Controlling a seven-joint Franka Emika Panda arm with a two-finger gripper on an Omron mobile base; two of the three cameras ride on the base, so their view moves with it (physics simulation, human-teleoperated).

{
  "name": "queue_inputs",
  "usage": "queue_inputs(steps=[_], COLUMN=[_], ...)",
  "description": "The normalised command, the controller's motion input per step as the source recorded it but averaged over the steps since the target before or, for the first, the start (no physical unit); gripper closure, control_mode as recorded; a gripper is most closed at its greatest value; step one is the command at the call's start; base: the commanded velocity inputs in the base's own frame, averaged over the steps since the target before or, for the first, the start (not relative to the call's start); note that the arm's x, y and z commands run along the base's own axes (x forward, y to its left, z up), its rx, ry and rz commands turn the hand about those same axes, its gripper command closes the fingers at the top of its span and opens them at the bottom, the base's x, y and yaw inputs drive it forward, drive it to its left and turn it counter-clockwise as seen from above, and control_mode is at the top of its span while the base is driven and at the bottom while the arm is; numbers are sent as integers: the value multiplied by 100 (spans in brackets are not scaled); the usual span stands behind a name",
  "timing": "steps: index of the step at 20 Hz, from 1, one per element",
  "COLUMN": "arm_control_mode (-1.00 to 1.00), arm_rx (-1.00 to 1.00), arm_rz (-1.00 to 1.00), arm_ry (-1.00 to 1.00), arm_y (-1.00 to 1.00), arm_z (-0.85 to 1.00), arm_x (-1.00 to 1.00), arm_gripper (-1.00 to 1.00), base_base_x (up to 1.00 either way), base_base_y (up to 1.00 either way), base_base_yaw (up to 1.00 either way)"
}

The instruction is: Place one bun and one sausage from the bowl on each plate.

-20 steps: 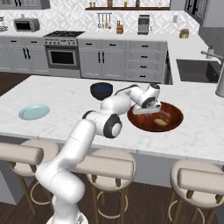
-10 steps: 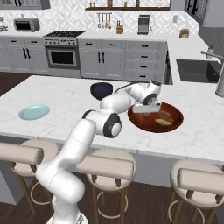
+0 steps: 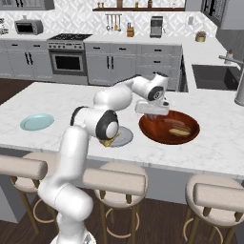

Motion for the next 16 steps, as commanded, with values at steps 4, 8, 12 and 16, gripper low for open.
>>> queue_inputs(steps=[4, 8, 12, 16], arm_control_mode=[-100, -100, -100, -100], arm_rx=[-25, -22, -23, -6], arm_rz=[-21, -25, -24, -33], arm_ry=[0, 0, 0, 0], arm_y=[100, 100, 100, 37], arm_z=[14, -1, -5, -28], arm_x=[-100, -87, -74, -13], arm_gripper=[100, 100, 100, 100], base_base_x=[0, 0, 0, 0], base_base_y=[0, 0, 0, 0], base_base_yaw=[0, 0, 0, 0])
